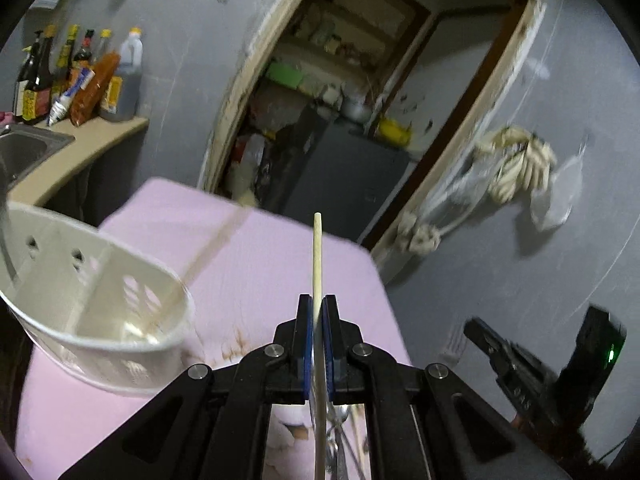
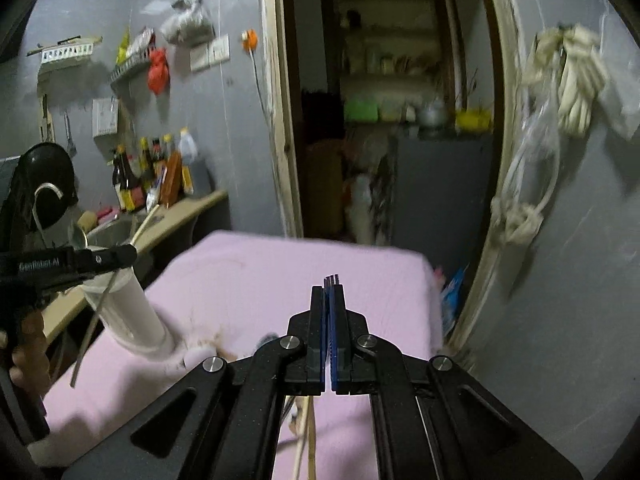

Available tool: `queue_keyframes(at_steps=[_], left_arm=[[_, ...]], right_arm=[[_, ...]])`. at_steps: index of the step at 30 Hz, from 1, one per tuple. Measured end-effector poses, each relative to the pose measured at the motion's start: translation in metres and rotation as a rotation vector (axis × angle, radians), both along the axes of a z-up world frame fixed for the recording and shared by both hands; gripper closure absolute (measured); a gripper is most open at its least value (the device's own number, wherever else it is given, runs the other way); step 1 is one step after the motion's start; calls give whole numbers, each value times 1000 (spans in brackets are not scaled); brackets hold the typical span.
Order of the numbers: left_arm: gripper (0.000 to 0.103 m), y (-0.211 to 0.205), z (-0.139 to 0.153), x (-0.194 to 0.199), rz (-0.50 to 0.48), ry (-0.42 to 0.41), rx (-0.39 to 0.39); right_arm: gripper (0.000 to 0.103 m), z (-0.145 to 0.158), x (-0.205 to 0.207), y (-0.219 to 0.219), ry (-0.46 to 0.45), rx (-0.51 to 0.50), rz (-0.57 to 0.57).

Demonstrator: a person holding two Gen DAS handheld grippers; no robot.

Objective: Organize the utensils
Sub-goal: 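Lift the fork and chopstick and carry both toward the caddy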

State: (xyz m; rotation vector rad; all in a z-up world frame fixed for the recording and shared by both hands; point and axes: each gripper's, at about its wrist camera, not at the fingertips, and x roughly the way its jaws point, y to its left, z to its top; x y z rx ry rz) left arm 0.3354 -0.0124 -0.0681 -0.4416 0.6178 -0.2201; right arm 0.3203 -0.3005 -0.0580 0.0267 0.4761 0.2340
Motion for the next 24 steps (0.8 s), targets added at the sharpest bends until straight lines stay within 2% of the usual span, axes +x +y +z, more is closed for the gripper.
queue_keyframes(at_steps=[6, 12, 16, 24], left_arm=[[98, 49, 45, -4, 71, -91, -8], [98, 97, 72, 3, 140, -150, -35], [98, 127, 80, 6, 191, -185, -50], [98, 177, 80, 8, 307, -238, -11]], right_arm=[[101, 54, -9, 28, -114, -12, -3], [101, 94, -10, 63, -183, -14, 36], [101, 115, -7, 94, -217, -14, 87], [101, 135, -6, 150, -277, 8, 169]])
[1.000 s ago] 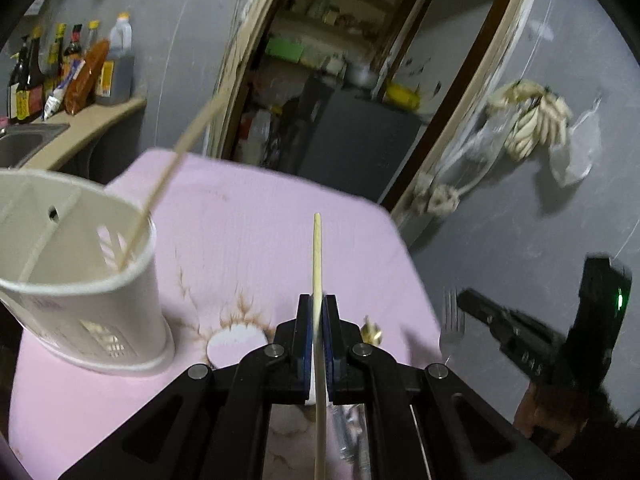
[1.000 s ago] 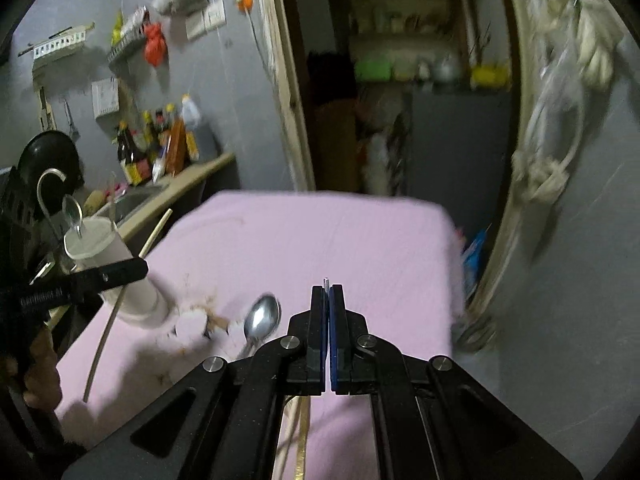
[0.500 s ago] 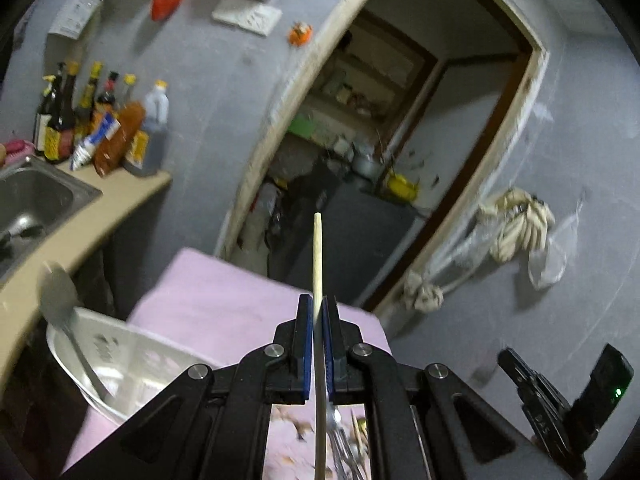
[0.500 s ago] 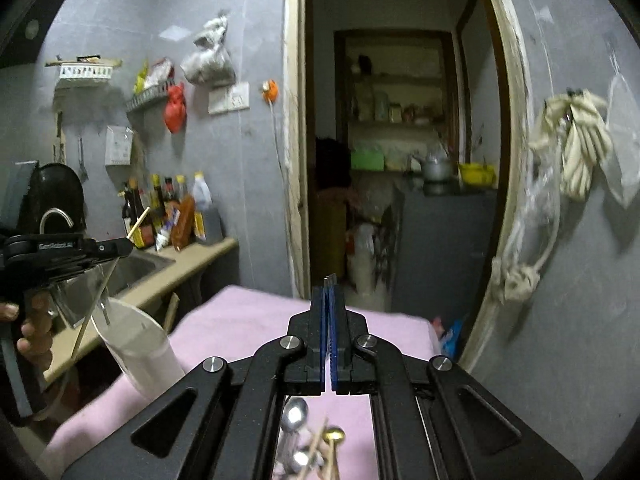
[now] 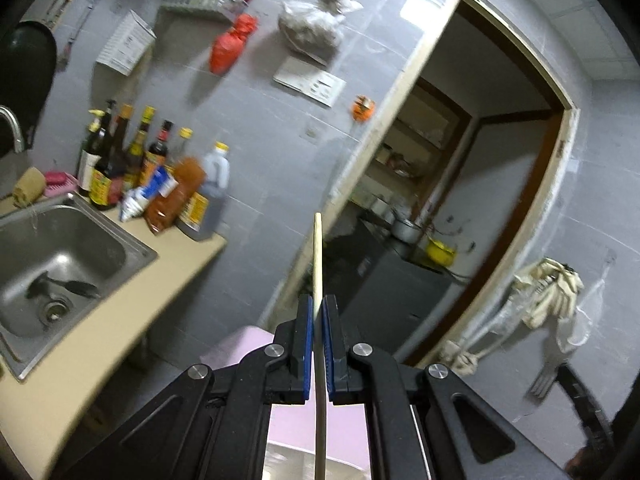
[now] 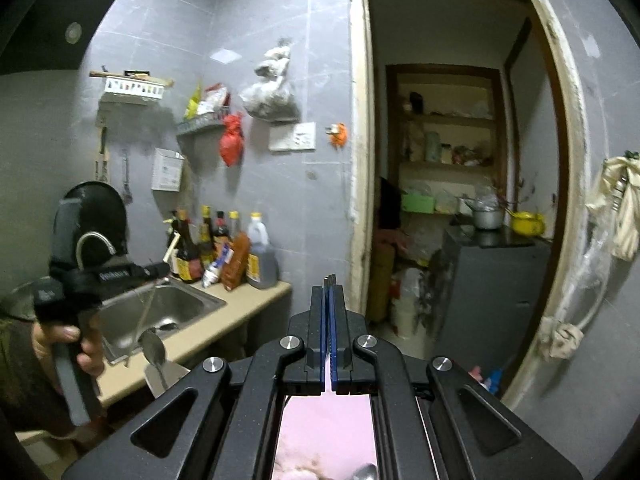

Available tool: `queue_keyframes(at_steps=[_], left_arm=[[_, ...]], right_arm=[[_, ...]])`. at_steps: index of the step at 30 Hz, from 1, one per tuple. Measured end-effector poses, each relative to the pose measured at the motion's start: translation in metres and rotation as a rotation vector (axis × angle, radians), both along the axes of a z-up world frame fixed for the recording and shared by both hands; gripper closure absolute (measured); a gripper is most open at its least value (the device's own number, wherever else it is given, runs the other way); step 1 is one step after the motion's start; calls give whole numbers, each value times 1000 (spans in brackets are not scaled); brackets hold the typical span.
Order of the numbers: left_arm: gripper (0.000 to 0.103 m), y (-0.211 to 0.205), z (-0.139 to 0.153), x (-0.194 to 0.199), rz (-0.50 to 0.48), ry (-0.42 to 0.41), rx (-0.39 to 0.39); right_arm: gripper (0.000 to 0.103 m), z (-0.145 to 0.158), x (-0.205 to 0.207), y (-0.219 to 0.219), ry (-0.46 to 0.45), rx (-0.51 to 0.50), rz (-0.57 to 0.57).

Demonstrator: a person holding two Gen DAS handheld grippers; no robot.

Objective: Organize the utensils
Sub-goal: 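Lift the fork and chopstick and carry both toward the caddy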

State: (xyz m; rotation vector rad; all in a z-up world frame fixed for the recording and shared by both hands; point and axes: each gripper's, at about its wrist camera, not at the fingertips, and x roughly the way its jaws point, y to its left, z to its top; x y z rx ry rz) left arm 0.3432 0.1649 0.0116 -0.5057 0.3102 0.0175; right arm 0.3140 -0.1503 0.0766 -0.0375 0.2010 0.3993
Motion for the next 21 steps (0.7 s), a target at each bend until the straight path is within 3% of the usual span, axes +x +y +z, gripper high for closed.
queue_keyframes(at_steps=[7, 14, 21], left_arm=[[98, 27, -18, 8, 124, 5, 68], [98, 38, -39, 22, 165, 9, 37], [98, 30, -55, 32, 166, 4, 55]], right_arm=[[101, -7, 7, 40, -7, -6, 41], [101, -34, 22, 68, 28, -44, 40], [101, -61, 30, 87, 58, -95, 43]])
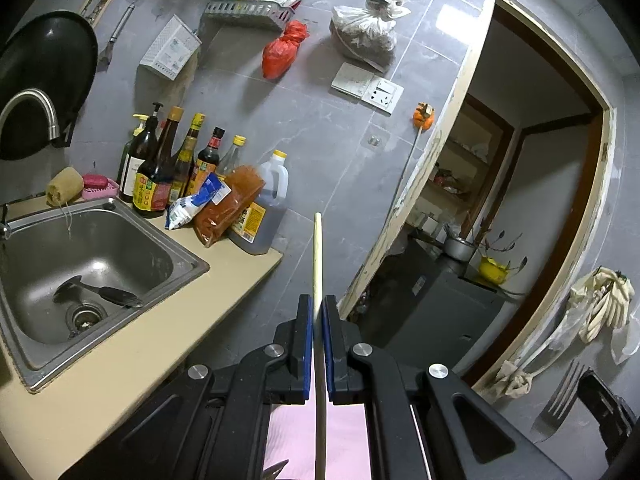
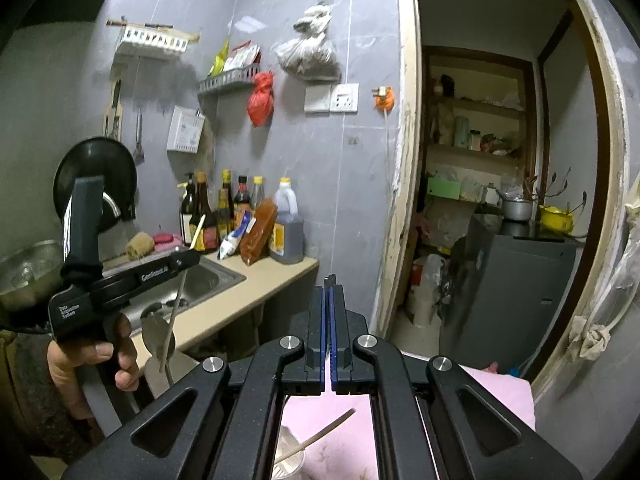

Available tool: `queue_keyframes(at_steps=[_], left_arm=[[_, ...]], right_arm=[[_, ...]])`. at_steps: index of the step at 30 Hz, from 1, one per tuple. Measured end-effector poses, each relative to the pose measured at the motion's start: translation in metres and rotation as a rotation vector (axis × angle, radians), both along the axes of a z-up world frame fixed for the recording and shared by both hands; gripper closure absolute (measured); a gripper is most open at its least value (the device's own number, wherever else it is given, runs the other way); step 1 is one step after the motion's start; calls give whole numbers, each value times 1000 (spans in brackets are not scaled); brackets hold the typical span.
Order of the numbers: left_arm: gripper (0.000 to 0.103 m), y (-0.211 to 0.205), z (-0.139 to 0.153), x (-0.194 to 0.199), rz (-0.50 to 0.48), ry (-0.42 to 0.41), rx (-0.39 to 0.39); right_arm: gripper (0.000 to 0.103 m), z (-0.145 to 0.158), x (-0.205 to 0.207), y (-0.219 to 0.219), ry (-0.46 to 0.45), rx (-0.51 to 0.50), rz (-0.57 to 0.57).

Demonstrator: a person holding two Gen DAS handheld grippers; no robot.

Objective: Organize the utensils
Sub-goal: 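Lift the fork and chopstick and carry both toward the caddy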

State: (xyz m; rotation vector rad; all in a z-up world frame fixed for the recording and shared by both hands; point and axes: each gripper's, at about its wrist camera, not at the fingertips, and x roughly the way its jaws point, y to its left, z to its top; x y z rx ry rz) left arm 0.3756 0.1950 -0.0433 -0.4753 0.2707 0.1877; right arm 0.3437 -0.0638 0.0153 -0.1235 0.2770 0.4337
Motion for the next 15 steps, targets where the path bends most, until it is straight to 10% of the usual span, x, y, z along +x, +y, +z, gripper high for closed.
queue_keyframes(at_steps=[15], left_arm=[[98, -18, -17, -6, -29, 27, 94]], right_arm=[[101, -33, 9, 3, 104, -6, 9]])
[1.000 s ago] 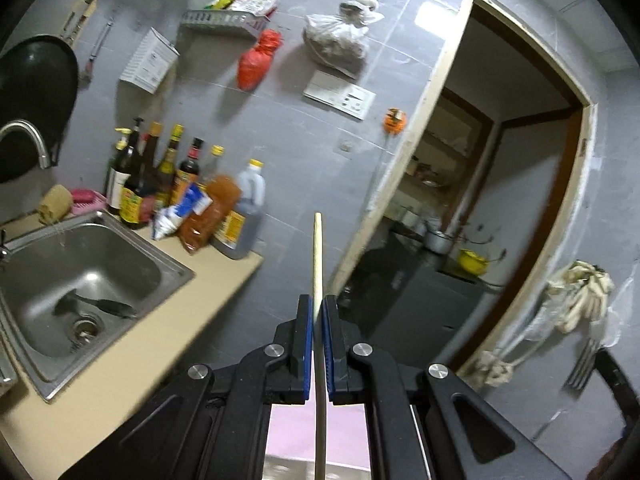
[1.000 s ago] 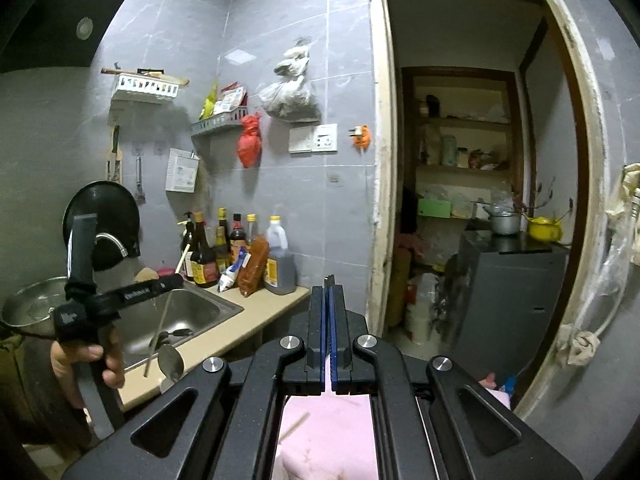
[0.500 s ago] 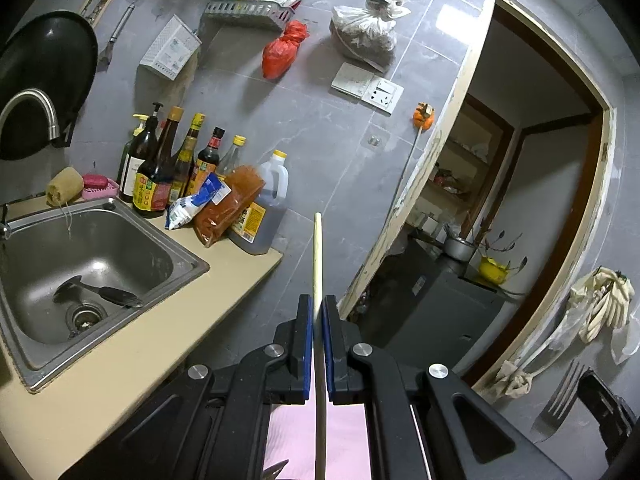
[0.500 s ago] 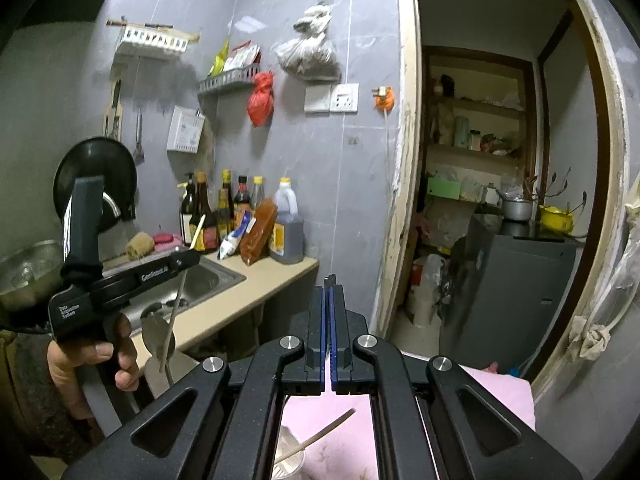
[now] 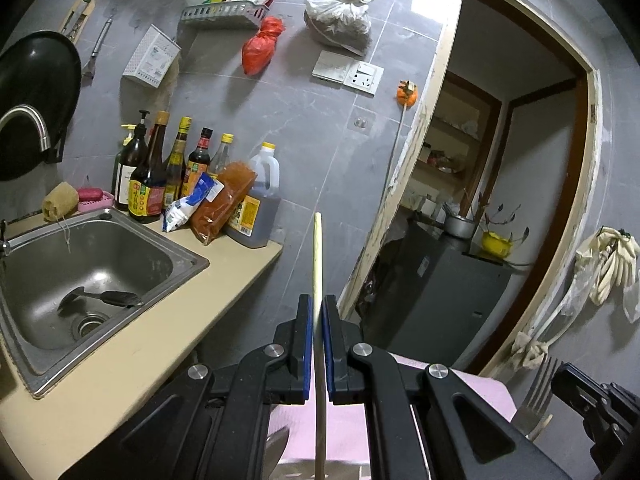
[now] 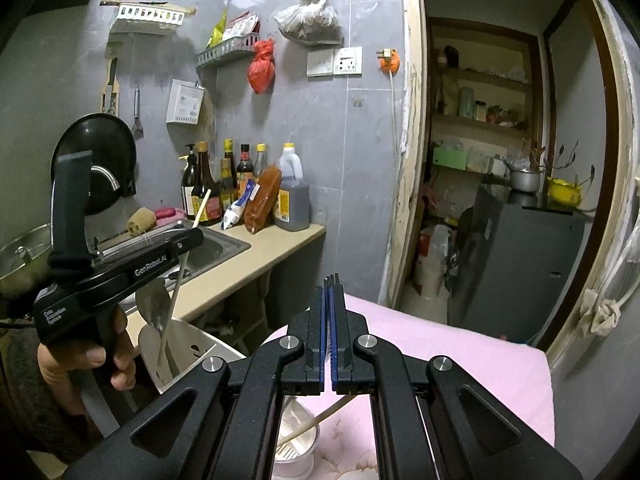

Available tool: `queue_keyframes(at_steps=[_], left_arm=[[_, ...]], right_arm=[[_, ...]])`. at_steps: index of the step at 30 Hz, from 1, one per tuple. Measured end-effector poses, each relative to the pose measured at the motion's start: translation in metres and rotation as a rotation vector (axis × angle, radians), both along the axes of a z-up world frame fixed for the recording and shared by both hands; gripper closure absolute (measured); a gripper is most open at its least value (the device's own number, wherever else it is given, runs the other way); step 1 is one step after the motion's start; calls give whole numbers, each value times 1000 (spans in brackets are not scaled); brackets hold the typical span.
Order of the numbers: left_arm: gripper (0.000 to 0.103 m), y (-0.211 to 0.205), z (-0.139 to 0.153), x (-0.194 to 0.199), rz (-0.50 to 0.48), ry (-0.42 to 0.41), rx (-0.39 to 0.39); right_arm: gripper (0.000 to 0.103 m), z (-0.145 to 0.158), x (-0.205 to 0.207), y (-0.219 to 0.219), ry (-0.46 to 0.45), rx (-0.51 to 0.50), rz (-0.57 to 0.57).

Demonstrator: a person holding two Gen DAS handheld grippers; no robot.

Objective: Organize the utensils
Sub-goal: 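Lift the fork and chopstick and carry both toward the caddy, then lower the chopstick and fork into the caddy and open both tools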

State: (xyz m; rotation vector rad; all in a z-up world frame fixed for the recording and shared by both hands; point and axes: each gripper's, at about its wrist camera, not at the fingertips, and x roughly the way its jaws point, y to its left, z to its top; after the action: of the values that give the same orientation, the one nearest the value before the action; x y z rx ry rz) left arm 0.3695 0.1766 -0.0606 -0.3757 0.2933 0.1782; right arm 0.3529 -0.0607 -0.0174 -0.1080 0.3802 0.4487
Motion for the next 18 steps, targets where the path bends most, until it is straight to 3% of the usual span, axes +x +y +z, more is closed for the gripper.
queue_keyframes(at_steps=[18], left_arm=[[98, -3, 2, -12, -54, 62, 49]], right_arm=[[100, -7, -6, -2, 60, 28, 25]])
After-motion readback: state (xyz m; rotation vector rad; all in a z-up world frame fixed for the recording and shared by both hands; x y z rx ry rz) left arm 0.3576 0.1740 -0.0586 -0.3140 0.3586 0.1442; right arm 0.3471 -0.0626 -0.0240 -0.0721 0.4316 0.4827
